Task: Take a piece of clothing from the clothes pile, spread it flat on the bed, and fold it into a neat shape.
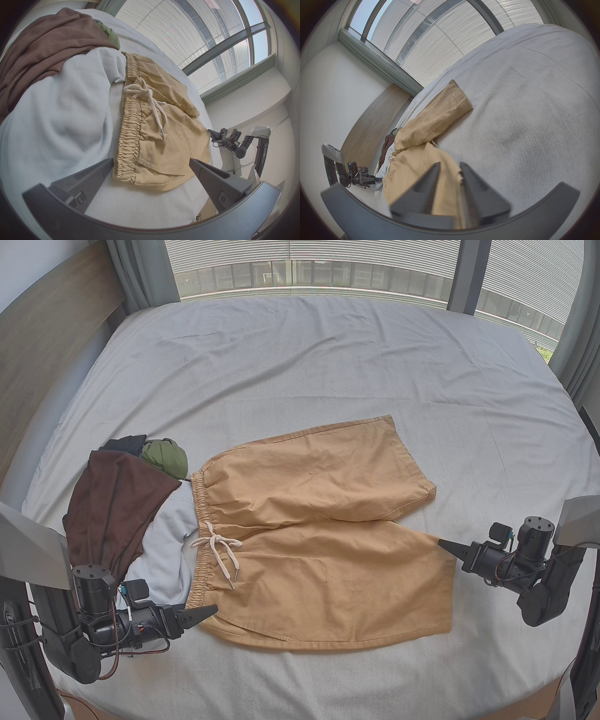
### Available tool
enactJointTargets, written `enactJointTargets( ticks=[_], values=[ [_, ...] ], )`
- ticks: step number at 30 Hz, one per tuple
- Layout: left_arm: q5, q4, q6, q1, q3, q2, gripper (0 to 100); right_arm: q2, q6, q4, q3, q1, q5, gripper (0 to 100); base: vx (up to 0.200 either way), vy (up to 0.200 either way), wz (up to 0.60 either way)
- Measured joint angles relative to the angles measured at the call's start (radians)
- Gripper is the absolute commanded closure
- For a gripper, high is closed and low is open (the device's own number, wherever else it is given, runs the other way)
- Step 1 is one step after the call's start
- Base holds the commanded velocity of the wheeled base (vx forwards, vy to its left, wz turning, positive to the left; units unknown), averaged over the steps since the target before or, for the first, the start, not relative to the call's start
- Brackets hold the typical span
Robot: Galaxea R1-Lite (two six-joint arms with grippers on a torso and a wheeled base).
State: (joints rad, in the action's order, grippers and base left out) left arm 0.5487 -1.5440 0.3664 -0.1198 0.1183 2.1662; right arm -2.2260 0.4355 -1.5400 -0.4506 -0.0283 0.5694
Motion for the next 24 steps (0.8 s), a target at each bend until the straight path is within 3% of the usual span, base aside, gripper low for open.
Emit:
enactJointTargets(
  ticks=[10,24],
  values=[
    [0.0,0.0,0.0,-0.001,-0.001,0.0,0,0.002,0.194,0.0,-0.048,-0.001,0.005,0,0.0,0.0,0.0],
    [0.001,0.0,0.001,-0.002,0.0,0.001,0,-0.011,0.25,0.006,-0.056,-0.011,0.011,0,0.0,0.0,0.0]
  ],
)
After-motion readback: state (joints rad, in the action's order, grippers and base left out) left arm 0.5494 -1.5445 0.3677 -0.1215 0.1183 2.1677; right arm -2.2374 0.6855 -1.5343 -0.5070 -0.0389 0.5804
